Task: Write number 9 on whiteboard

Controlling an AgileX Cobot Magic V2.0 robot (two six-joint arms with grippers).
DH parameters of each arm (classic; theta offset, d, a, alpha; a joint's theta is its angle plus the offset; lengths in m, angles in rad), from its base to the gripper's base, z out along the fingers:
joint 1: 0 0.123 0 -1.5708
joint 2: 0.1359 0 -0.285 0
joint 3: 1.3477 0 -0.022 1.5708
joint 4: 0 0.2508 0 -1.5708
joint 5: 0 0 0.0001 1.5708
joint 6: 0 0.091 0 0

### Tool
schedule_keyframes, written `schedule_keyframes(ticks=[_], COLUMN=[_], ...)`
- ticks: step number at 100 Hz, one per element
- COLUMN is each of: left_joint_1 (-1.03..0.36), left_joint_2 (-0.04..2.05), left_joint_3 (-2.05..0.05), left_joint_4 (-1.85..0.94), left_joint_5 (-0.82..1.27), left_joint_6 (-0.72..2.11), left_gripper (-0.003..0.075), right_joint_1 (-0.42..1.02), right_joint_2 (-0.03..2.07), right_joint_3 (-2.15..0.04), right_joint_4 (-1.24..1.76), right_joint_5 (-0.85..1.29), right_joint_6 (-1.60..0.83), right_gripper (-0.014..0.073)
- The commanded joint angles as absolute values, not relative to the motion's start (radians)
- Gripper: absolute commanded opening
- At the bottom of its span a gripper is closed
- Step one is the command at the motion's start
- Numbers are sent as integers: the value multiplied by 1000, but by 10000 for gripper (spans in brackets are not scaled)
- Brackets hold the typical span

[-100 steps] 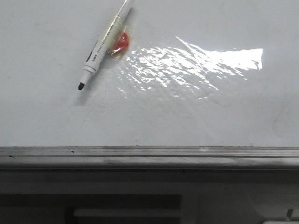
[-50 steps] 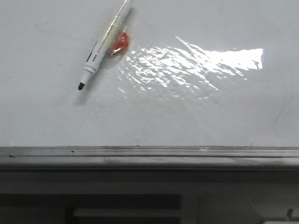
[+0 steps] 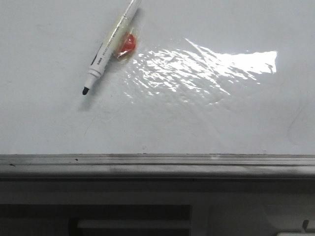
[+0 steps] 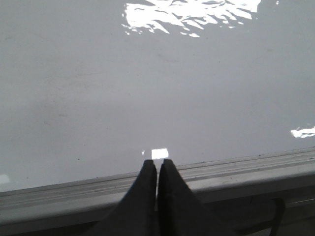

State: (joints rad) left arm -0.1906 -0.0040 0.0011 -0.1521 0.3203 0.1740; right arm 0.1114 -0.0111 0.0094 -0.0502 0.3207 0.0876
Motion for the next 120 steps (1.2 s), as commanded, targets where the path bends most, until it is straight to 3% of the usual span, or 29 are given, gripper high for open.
schedule_keyframes(ticks=[1, 32, 55, 72, 83, 105, 114, 120], left_joint_1=[-186, -186, -186, -186, -186, -182, -182, -182], left_joint_2=[-30, -30, -30, -30, -18, 226, 388, 492], left_joint_3=[20, 20, 20, 10, -62, -363, -482, -546], left_joint_4=[-160, -207, -896, -1106, -993, -547, -509, -509], left_joint_5=[253, 208, 75, 90, 175, 418, 535, 583], left_joint_6=[164, 161, 161, 173, 240, 248, 248, 248], left_gripper=[-20, -20, -20, -20, -20, -18, 36, 136], right_joint_1=[107, 107, 107, 107, 107, 107, 107, 107], right_joint_2=[-27, -27, -27, -27, -20, 123, 207, 256], right_joint_3=[39, 39, 39, 24, -60, -402, -520, -573], right_joint_4=[-63, -177, 59, 251, 266, 26, -41, -53], right_joint_5=[288, 249, -32, -147, -23, 513, 651, 702], right_joint_6=[75, 75, 148, 148, 148, 83, 80, 80], right_gripper=[-61, -61, -61, -61, -61, -50, 33, 137])
